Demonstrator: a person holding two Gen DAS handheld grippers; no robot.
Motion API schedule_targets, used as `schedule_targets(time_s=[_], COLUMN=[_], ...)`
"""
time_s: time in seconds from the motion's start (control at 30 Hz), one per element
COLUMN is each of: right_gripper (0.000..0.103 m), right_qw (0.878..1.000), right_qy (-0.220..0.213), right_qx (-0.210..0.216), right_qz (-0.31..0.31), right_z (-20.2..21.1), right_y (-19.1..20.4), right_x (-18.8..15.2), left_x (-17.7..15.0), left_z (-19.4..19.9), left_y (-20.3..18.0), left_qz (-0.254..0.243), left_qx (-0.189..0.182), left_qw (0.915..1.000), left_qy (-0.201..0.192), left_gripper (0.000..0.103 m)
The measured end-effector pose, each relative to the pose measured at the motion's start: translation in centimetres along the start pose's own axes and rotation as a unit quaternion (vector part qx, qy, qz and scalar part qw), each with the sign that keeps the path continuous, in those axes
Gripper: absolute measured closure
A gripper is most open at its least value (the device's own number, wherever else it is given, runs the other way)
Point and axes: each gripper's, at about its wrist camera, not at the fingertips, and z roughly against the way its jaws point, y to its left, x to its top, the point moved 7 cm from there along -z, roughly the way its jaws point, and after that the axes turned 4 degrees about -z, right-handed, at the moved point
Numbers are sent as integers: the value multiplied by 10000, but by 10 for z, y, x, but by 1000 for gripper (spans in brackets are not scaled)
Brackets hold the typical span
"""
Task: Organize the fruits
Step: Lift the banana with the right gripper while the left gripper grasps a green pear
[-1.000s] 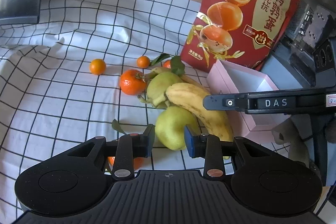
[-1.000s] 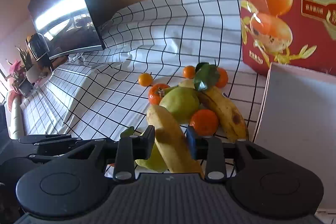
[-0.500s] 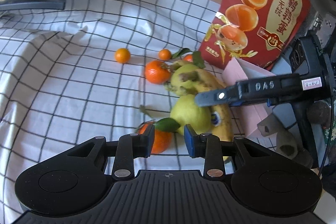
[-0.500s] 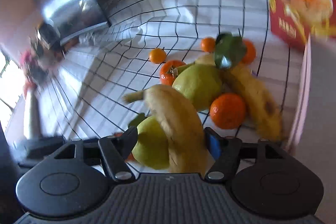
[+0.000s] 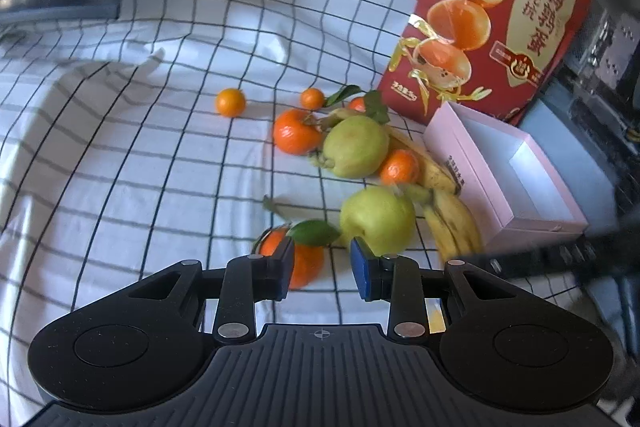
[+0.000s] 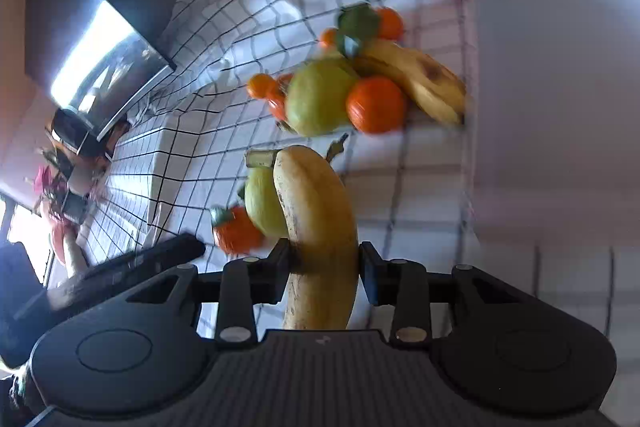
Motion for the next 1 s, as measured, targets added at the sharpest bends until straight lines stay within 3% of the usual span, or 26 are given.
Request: schedule_targets(time_s=[0.1, 0.2, 0.27, 0.4, 0.57, 0.83, 1.0], right_gripper=[67, 67, 67, 67, 67, 67, 65], right_qw=[9998, 9994, 9987, 9957, 9916, 9888, 9884], right_qy=[-56, -126, -184, -309, -531, -723, -860], right_qx=[-36, -94, -145, -234, -437, -607, -723], right_qz=[-165, -307, -450, -836, -1097, -1157, -1023], right_z=[16, 33, 46, 68, 85, 94, 95], right_y=[-10, -20, -30, -52, -73, -86, -81], right_x=[-19, -37, -46, -63, -74, -81, -84], left_x=[14, 26, 25, 7, -11, -3, 10], left_z=[-5, -9, -15, -23, -29, -34, -27], left_y=[-18, -43, -63, -90, -100, -105, -106], left_qz=[-482, -1421, -2169, -3191, -3850, -3969, -3866], left_qx=[-157, -337, -407, -466, -296, -207, -378], left_qw=[9987, 9892, 9754, 9459, 9210, 9156, 9191], left_qy=[-69, -148, 0, 360, 515, 616, 669], left_gripper=[69, 68, 68, 68, 59, 59, 59])
